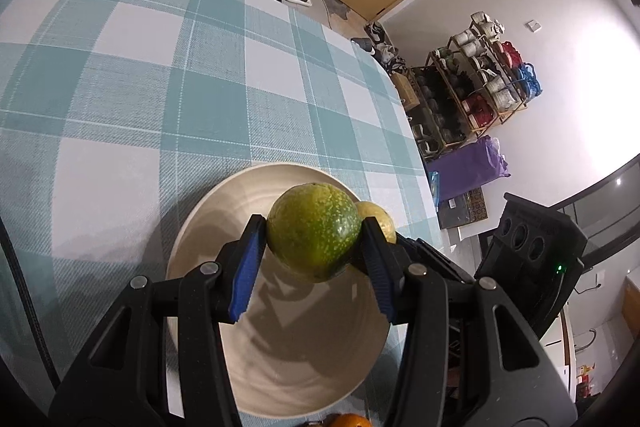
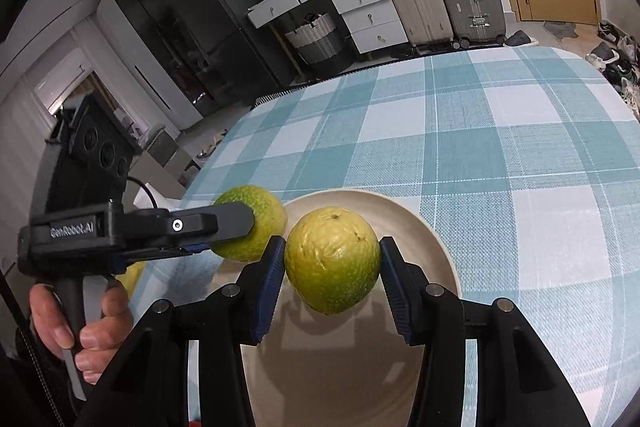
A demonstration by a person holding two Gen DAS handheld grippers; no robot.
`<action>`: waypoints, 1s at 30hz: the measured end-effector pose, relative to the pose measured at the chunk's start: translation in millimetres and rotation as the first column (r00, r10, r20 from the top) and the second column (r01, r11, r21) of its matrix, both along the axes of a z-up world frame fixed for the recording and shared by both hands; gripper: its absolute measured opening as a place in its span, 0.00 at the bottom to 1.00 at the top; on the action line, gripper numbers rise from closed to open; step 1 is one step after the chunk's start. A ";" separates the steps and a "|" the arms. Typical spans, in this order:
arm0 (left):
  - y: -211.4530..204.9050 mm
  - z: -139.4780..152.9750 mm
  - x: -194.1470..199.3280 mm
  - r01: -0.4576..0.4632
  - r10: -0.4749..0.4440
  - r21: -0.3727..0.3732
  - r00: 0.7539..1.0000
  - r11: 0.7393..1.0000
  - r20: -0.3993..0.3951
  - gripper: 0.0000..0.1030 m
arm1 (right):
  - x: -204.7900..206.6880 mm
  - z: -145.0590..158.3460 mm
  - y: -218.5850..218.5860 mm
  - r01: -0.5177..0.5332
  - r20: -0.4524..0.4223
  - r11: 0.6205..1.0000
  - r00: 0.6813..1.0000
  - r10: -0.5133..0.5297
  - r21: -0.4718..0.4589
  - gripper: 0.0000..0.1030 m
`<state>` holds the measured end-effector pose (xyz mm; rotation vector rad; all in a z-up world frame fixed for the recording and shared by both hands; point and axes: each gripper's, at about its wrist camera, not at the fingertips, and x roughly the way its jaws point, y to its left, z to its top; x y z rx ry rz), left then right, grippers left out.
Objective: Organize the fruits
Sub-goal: 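Carry the lime and lemon onto the cream plate and open both tools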
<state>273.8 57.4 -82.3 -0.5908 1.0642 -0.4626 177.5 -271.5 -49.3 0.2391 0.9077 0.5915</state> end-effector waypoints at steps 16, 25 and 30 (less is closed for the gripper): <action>-0.1 -15.9 18.0 -0.039 0.038 -0.022 0.997 0.999 -0.060 0.49 | 12.5 -6.7 -8.3 0.039 -0.002 0.998 0.999 -0.039 0.043 0.61; 9.2 12.6 -15.7 -0.102 0.102 0.082 0.995 0.991 0.008 0.64 | -22.5 14.9 -25.2 0.067 0.052 0.997 0.996 -0.069 0.038 0.68; 10.3 30.8 -47.3 -0.109 0.098 0.175 0.993 0.979 0.070 0.64 | -51.8 31.4 -35.0 0.091 0.108 0.996 0.990 -0.093 0.023 0.92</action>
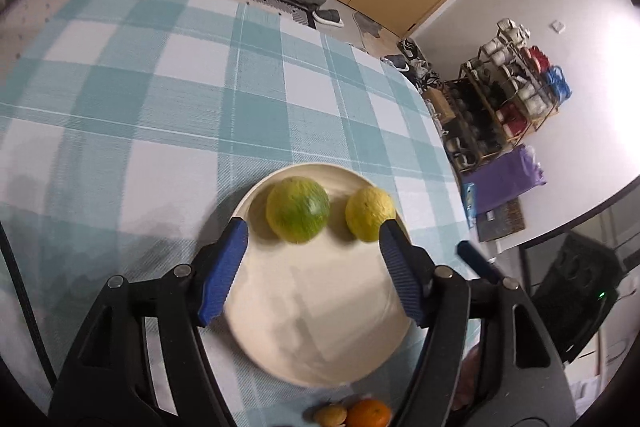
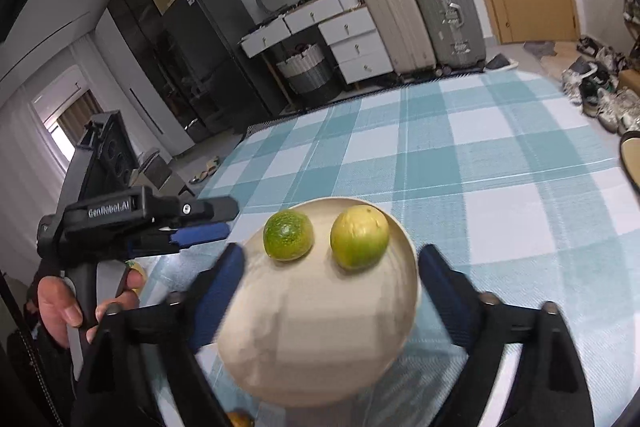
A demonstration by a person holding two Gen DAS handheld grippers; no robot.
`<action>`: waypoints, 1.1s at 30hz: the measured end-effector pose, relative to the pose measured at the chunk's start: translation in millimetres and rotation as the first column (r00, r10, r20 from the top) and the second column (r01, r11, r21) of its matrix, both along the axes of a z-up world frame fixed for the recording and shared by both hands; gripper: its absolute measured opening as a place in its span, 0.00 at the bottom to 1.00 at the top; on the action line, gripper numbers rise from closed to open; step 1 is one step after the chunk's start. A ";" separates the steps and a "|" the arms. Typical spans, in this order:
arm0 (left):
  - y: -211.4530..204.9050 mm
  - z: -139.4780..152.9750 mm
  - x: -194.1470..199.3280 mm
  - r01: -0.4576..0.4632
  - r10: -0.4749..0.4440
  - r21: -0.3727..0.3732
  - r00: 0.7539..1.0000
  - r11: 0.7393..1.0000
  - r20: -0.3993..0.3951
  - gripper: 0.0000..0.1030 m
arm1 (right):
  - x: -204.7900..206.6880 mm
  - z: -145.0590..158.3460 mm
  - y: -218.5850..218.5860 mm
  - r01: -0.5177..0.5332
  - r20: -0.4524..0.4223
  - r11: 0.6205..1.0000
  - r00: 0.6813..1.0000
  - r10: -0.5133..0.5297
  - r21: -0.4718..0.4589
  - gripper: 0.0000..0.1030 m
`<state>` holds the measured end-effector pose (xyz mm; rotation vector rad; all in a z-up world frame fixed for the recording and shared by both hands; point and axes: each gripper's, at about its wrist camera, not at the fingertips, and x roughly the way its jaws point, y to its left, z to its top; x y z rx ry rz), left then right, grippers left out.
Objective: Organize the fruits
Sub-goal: 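Carry the lime and lemon onto the cream plate and open both tools, then lift both tools off the plate back toward the remaining fruit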
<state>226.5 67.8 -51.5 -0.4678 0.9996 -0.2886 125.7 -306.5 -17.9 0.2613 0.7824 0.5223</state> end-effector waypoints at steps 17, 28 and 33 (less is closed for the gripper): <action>-9.7 44.9 -110.4 -0.054 0.013 0.247 0.986 0.967 0.167 0.80 | -74.7 32.1 -0.9 -0.031 0.126 0.997 0.991 0.041 -0.076 1.00; -12.9 32.5 -159.1 -0.059 0.013 0.308 0.989 0.950 0.151 0.95 | -114.8 36.5 1.6 -0.052 0.138 0.996 0.988 0.062 -0.076 1.00; -9.7 18.0 -174.6 -0.073 0.037 0.310 0.992 0.948 0.120 0.98 | -127.9 28.1 -0.3 -0.064 0.110 0.997 0.992 0.068 -0.046 1.00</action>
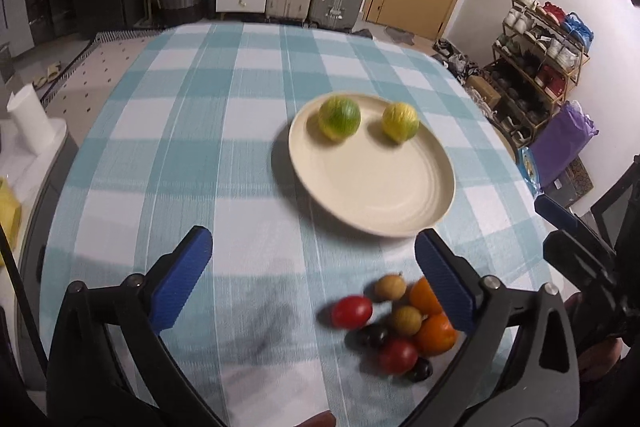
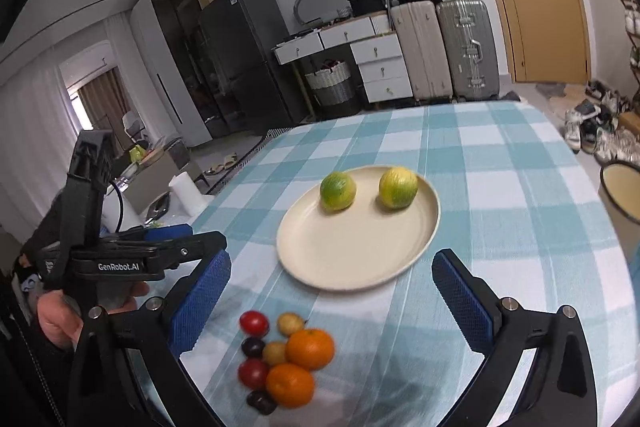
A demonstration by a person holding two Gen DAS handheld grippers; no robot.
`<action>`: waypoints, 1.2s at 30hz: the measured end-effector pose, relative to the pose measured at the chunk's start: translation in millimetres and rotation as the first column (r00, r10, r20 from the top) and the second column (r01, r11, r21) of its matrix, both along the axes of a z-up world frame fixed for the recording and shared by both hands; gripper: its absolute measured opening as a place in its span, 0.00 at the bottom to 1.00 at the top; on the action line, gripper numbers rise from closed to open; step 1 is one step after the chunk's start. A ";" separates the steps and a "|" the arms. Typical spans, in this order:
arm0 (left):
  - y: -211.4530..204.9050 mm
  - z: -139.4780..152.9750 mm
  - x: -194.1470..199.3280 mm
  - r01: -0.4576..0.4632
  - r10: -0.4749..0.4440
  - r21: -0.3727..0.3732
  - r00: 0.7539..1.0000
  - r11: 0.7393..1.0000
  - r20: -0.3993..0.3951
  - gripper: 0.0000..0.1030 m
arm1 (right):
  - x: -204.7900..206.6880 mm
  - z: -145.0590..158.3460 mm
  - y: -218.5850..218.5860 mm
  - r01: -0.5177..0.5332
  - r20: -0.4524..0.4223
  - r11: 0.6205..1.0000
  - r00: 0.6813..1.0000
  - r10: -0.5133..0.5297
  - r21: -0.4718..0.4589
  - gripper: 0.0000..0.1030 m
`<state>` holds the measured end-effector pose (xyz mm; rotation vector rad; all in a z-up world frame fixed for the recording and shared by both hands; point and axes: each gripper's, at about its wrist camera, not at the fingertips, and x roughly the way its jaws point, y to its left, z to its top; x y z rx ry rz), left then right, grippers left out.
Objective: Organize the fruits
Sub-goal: 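Lift both tools off the plate back toward the remaining fruit, then grasp an orange with the right tool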
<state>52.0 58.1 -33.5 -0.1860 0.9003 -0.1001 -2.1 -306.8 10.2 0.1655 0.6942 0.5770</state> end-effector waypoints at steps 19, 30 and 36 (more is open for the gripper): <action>-9.3 -44.8 -42.4 0.002 -0.001 0.020 0.998 1.000 -0.069 0.99 | -44.5 -57.4 4.6 -0.081 -0.219 0.995 0.971 0.091 0.055 1.00; -5.8 -52.2 -53.8 0.006 -0.005 0.009 0.996 1.000 -0.084 0.99 | -49.7 -74.4 13.6 -0.104 -0.254 0.993 0.960 0.115 0.055 0.89; -5.6 -53.9 -56.7 0.013 -0.012 0.008 0.996 1.000 -0.089 0.99 | -47.5 -80.9 18.1 -0.113 -0.274 0.992 0.954 0.124 0.054 0.78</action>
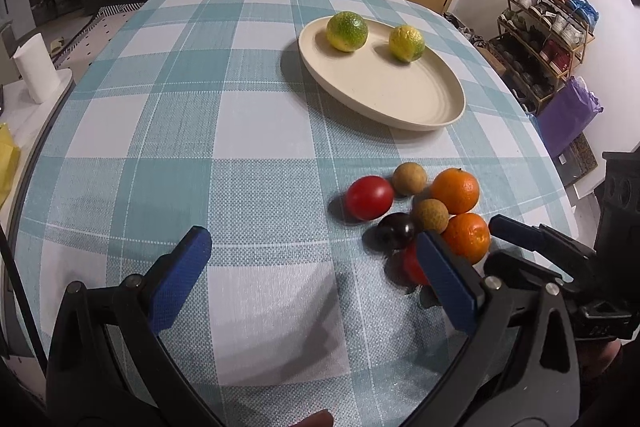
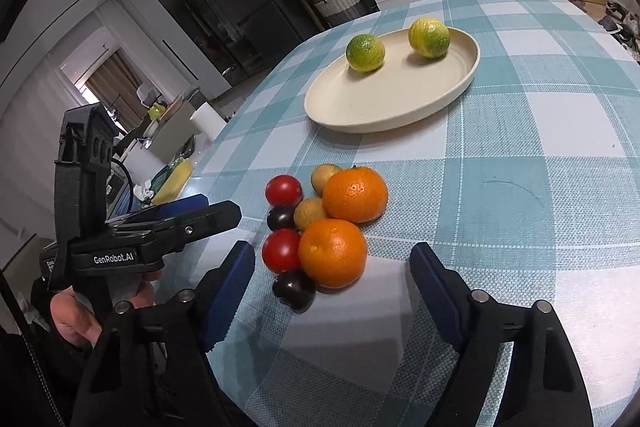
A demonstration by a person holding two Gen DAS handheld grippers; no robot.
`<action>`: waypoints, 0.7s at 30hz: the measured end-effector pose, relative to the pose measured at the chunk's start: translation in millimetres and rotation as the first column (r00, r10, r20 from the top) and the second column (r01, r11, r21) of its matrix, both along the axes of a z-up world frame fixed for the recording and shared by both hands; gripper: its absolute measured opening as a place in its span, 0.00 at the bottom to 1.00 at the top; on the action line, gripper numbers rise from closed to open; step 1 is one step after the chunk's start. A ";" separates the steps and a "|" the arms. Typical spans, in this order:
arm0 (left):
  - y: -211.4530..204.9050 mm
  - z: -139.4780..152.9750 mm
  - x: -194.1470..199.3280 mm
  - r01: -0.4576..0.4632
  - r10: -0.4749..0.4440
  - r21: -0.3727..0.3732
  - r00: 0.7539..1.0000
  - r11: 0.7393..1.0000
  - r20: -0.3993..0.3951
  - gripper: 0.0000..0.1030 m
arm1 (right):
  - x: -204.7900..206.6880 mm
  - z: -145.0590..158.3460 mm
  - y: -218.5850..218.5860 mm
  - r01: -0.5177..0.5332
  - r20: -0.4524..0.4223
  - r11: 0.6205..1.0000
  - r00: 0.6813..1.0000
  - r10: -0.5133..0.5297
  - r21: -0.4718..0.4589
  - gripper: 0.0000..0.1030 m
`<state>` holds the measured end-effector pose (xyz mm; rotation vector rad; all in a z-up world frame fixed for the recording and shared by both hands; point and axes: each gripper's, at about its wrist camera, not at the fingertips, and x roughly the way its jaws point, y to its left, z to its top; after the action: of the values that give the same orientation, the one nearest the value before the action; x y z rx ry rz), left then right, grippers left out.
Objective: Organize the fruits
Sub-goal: 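Grasp an orange with the right tool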
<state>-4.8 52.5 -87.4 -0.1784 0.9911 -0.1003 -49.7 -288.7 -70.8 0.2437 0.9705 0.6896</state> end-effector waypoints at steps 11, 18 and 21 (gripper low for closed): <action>-4.0 0.7 -1.6 0.020 -0.020 0.001 1.000 1.000 -0.001 0.99 | 1.4 -6.4 8.1 -0.034 -0.016 0.999 0.999 0.034 -0.013 0.45; -4.4 0.0 0.2 0.021 -0.021 -0.007 1.000 1.000 -0.008 0.99 | 2.1 -8.4 6.5 -0.029 -0.013 0.999 1.000 0.029 -0.021 0.35; -5.3 0.7 0.9 0.021 -0.021 -0.006 1.000 1.000 -0.006 0.99 | 1.7 -8.0 6.8 -0.030 -0.009 0.999 1.000 0.030 -0.024 0.35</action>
<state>-3.9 47.2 -86.7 -0.1741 0.9989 -0.1225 -48.0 -281.9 -78.8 0.2112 0.9914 0.7042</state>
